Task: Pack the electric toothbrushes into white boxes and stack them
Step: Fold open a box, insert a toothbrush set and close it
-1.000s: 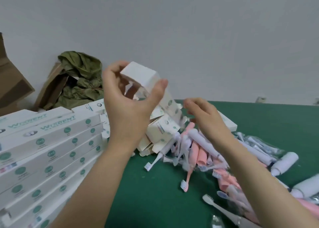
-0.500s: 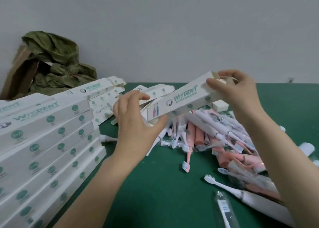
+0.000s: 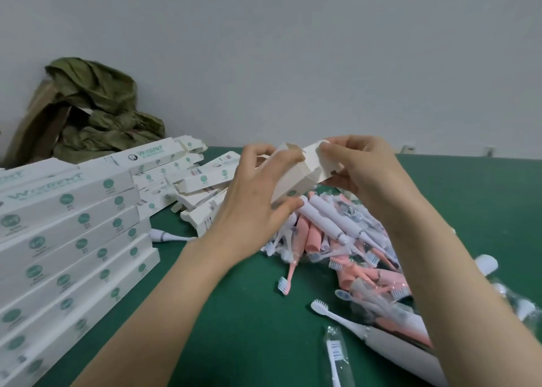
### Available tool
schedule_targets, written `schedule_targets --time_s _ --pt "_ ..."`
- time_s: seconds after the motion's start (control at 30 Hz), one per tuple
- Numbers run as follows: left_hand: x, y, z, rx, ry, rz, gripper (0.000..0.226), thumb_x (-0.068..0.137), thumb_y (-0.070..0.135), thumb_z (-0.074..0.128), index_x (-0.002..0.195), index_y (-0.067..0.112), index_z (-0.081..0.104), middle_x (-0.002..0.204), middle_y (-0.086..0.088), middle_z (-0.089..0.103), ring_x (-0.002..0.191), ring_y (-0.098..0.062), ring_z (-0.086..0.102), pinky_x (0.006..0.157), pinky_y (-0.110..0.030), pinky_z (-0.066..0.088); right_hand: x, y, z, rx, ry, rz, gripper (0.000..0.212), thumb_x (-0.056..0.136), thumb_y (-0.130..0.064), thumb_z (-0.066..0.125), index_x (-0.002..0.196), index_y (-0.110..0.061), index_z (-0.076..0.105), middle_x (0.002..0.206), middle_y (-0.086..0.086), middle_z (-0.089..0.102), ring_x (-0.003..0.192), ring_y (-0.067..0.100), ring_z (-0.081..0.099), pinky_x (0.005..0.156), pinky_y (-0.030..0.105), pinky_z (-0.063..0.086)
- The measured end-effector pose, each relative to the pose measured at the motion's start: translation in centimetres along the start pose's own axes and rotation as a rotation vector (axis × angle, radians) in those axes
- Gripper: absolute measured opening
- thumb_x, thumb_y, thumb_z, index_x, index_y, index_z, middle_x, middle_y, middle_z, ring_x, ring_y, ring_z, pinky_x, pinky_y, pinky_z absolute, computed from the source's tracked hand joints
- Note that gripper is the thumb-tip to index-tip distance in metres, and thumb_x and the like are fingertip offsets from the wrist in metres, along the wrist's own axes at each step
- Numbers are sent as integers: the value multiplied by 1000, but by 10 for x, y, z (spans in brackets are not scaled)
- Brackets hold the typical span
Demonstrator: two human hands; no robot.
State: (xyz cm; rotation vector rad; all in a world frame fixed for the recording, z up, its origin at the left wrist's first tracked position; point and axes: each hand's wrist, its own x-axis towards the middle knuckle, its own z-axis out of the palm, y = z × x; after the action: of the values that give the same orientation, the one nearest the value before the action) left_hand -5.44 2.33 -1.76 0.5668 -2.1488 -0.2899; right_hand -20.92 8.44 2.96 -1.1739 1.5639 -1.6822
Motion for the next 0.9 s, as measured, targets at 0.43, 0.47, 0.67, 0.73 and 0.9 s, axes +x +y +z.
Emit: schedule_targets --time_s 0.43,0.47,0.67,0.73,0.9 --pt "23 33 -12 -173 17 -183 30 74 44 70 98 32 55 80 26 53 73 11 47 61 -5 33 -1 -5 0 155 -73 -21 6 91 -10 59 89 -6 64 77 8 61 57 14 59 53 20 51" --pt "23 32 -12 -129 -38 -166 38 70 44 72 102 36 53 88 24 53 80 13 47 63 -3 32 -1 -4 -1 168 -79 -5 7 91 -9 59 88 -6 64 74 7 61 54 13 59 52 19 51" --pt "39 27 -27 19 91 -129 37 71 23 76 106 26 62 64 21 41 60 18 44 55 -3 32 9 -8 -6 365 -76 19 29 101 -19 42 87 -2 60 64 6 67 57 14 66 58 22 57" --pt "46 19 -40 21 218 -167 35 72 25 75 105 27 62 64 20 41 58 17 43 53 -3 31 15 -2 -17 191 33 -50 22 98 -15 48 85 -4 60 71 7 68 63 14 66 63 23 56" --pt "48 -2 -58 22 294 -211 35 73 30 77 106 24 63 69 19 44 59 19 45 51 -2 32 24 42 -10 -923 -67 8 20 88 -15 53 84 -1 66 83 13 68 75 29 62 61 37 51"
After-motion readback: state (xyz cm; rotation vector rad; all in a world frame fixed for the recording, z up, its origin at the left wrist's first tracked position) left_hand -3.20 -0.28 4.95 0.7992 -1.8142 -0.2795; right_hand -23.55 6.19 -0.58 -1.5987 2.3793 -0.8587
